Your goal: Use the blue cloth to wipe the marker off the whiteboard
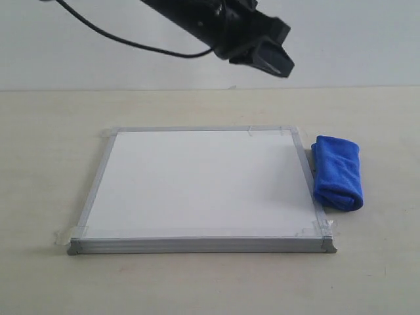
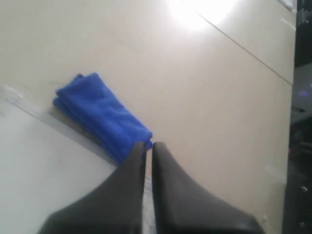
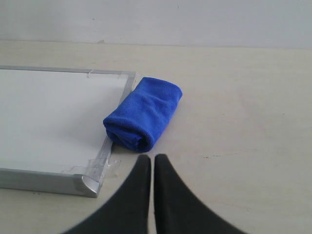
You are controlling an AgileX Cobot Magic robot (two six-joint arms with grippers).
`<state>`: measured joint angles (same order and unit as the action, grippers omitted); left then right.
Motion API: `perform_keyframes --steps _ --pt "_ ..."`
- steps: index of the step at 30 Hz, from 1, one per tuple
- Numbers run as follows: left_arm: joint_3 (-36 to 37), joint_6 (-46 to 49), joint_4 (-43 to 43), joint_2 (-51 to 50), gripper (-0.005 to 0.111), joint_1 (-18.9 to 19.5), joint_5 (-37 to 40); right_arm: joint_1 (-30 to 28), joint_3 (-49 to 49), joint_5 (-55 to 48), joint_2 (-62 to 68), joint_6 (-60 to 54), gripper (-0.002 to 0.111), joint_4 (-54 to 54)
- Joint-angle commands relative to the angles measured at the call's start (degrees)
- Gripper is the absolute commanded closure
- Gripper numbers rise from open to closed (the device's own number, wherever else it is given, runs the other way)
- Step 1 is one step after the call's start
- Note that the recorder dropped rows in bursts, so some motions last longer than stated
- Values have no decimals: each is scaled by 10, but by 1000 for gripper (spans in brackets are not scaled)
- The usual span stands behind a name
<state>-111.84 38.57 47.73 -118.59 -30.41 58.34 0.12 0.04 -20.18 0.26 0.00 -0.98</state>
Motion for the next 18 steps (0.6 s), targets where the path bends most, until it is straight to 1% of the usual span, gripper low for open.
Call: perform_keyframes --steps 1,5,6,7,8,10,15,18 --pt "12 -19 -43 81 102 -12 -39 -1 0 5 -3 0 108 1" --pt "52 -51 -139 154 102 -35 -88 -1 0 5 -3 0 108 1" --pt "79 -66 -166 185 102 -41 -106 -1 0 5 -3 0 108 1" --pt "96 -69 -169 202 102 -41 -112 -1 0 5 -3 0 108 1" --pt "134 -69 -168 232 102 -41 -130 -1 0 5 -3 0 108 1" --pt "183 -69 -168 266 102 -41 -154 -1 0 5 -3 0 108 1" --pt "322 -79 -167 353 102 -41 -244 -1 0 5 -3 0 108 1" --pt "408 -77 -154 410 102 -41 -285 -1 0 5 -3 0 108 1"
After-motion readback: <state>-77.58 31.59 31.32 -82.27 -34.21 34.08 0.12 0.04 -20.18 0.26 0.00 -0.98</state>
